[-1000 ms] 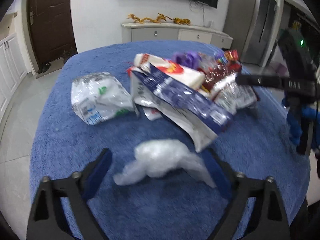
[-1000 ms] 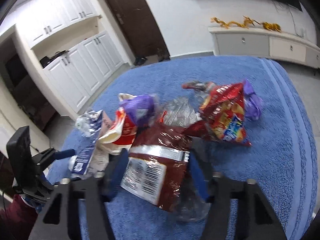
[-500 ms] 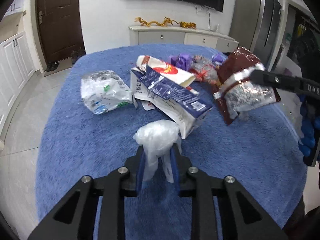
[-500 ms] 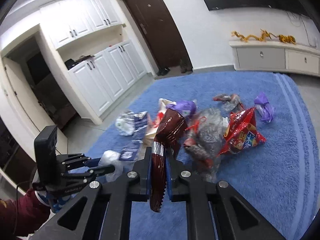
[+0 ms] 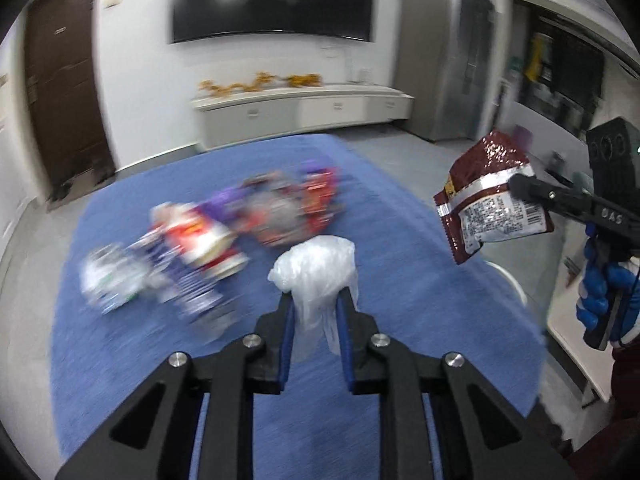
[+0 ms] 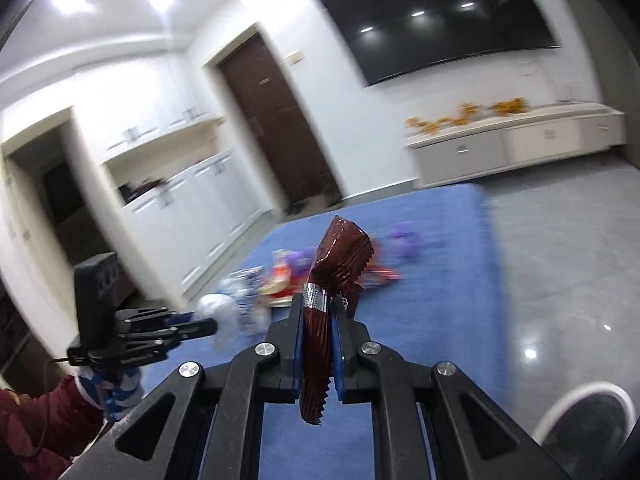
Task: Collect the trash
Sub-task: 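Carry both items to the trash bin and open both tools to drop them, then grasp the white printed bag with the left tool while the right grasps a red wrapper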
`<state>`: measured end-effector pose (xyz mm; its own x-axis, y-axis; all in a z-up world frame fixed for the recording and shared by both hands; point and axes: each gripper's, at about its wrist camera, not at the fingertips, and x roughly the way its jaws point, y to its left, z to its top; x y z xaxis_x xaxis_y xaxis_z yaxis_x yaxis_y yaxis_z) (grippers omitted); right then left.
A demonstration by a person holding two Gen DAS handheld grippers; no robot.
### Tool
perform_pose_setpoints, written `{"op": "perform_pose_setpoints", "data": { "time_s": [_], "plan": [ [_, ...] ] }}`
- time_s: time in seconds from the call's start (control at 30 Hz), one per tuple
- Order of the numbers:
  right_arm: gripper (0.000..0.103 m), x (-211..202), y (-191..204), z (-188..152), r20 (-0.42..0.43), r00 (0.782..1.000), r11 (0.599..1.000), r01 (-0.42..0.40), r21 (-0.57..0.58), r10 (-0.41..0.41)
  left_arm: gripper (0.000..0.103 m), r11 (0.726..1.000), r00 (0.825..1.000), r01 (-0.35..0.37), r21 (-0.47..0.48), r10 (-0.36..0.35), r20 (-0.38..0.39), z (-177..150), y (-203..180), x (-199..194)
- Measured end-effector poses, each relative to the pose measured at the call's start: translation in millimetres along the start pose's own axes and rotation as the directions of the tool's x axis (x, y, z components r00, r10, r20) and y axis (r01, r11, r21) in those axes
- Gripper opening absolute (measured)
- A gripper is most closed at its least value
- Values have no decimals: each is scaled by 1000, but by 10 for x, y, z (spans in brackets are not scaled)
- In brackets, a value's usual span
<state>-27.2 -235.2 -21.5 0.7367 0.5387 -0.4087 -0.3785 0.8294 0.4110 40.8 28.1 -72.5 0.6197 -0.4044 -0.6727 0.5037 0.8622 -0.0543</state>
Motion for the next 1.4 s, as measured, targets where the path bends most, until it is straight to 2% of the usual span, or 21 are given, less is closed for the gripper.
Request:
{"op": "perform_pose_setpoints", "data": {
  "time_s": [0.07,0.13,0.2,0.33,0.4,0.53,0.63,0.67,0.7,0.73,0.77,0.87,0.97,1.1,1.2,1.4],
  "plan": [
    [11,-265,-331,-81,21,995,994,94,54,-96,18,997,999,53,58,-52,-15,148,-356,209],
    [11,-484,-677,-201,19,979,973,198,115,-202,18,988,993,110,107,-106,-44,273,-720,439],
    [11,-672,-1061,-371,-16,942,928,334,164,-336,18,970,980,188,154,-174,-101,392,-1177,760],
    [11,-903,-1767,-719,-104,884,835,466,293,-456,19,938,951,278,207,-237,-201,539,-1926,1335],
    [11,-959,-2084,-914,-147,861,791,505,346,-486,21,923,935,309,228,-250,-253,598,-2308,1658],
    [13,-965,-2568,-1146,-202,839,728,540,422,-506,21,904,898,362,228,-272,-346,642,-2831,2166],
    [17,-934,-2738,-1244,-231,833,700,550,456,-504,29,894,864,400,200,-295,-409,626,-3109,2460],
    [22,-913,-2803,-1280,-240,830,690,553,467,-503,37,893,854,410,185,-304,-423,624,-3178,2543],
    [24,-937,-2835,-1339,-246,827,684,558,470,-506,43,894,849,413,174,-309,-429,617,-3232,2589],
    [31,-973,-2886,-1404,-257,821,674,567,473,-510,55,896,847,413,164,-311,-430,623,-3264,2634],
    [37,-986,-2918,-1436,-266,815,665,575,476,-514,59,899,847,411,150,-316,-428,634,-3286,2674],
    [38,-1047,-2838,-1480,-268,809,653,582,485,-523,59,900,840,424,107,-346,-418,639,-3270,2648],
    [38,-1132,-2767,-1453,-269,796,645,600,474,-542,59,902,856,416,112,-347,-383,684,-3155,2535],
    [38,-1172,-2576,-1276,-237,793,662,602,447,-561,59,916,887,386,112,-335,-316,756,-2902,2259],
    [38,-1097,-2364,-1053,-200,802,695,590,412,-562,59,931,914,350,102,-315,-255,791,-2611,1993],
    [42,-813,-1721,-533,-119,848,794,526,304,-516,59,966,960,256,38,-250,-125,796,-1740,1442]
  ]
}}
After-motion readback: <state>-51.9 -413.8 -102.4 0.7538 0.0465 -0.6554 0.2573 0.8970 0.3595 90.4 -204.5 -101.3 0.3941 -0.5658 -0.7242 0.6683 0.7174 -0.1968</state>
